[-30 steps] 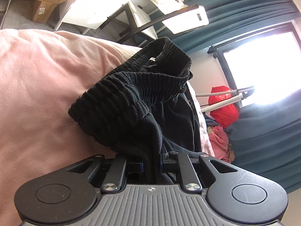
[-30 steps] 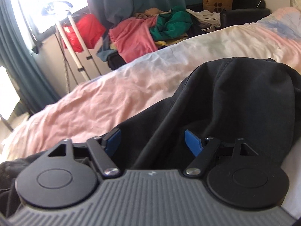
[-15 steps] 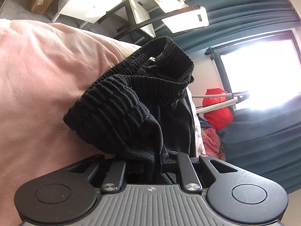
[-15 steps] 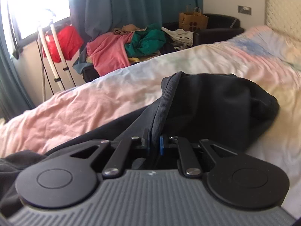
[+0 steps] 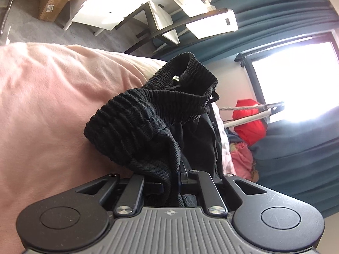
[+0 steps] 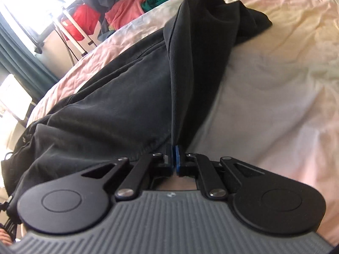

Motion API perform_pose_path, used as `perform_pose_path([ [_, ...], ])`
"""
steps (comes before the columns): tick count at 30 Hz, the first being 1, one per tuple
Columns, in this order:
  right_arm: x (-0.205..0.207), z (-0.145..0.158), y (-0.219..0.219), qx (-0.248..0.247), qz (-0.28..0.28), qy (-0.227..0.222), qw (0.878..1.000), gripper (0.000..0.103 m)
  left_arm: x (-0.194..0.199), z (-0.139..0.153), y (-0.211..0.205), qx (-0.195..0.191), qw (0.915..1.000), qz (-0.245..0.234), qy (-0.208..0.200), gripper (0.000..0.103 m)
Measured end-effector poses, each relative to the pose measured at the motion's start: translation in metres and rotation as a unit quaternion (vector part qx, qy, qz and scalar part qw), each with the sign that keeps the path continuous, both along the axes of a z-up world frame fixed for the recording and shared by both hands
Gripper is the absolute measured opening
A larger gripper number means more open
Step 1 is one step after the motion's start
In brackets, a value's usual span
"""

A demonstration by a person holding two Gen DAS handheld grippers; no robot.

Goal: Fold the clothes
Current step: 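Close the right gripper on the pant leg hem while the left holds the waistband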

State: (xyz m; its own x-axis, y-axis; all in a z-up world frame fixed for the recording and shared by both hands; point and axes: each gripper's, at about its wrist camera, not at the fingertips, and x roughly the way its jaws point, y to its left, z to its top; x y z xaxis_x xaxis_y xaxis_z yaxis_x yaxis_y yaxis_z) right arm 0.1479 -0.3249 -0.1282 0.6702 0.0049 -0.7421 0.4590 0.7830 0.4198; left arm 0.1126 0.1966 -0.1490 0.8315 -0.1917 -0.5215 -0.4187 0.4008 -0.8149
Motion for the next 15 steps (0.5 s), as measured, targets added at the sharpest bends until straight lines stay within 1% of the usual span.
perform_pose_path([
  [3,-0.010,-0.001,-0.006,0.018,-0.006,-0.010,1.000,0.007,-0.001,0.003,0.002,0.012,0.9998,-0.012,0.008,0.012],
  [6,-0.017,0.009,-0.011,-0.001,-0.031,-0.033,0.999,0.008,-0.002,0.007,0.003,0.024,0.9993,-0.024,0.016,0.013],
  [9,0.002,0.016,-0.018,-0.016,-0.030,-0.058,0.998,0.010,-0.003,0.010,0.005,0.035,0.9984,-0.037,0.025,0.013],
  [11,0.015,0.021,-0.023,-0.025,-0.028,-0.074,0.997,0.012,-0.001,0.009,0.007,0.033,0.9978,-0.049,0.029,0.014],
  [12,0.021,0.023,-0.025,-0.030,-0.028,-0.082,0.996,0.021,0.000,0.009,0.008,0.034,0.9975,-0.053,0.031,0.014],
  [13,0.028,0.025,-0.028,-0.034,-0.027,-0.090,0.995,0.040,0.002,0.008,0.009,0.034,0.9974,-0.055,0.032,0.014],
  [14,0.034,0.028,-0.030,-0.039,-0.026,-0.098,0.994,0.051,0.003,0.007,0.010,0.033,0.9972,-0.057,0.034,0.014],
  [15,0.047,0.027,-0.033,-0.052,-0.020,-0.106,0.993,0.067,0.004,0.006,0.011,0.030,0.9973,-0.056,0.035,0.014],
])
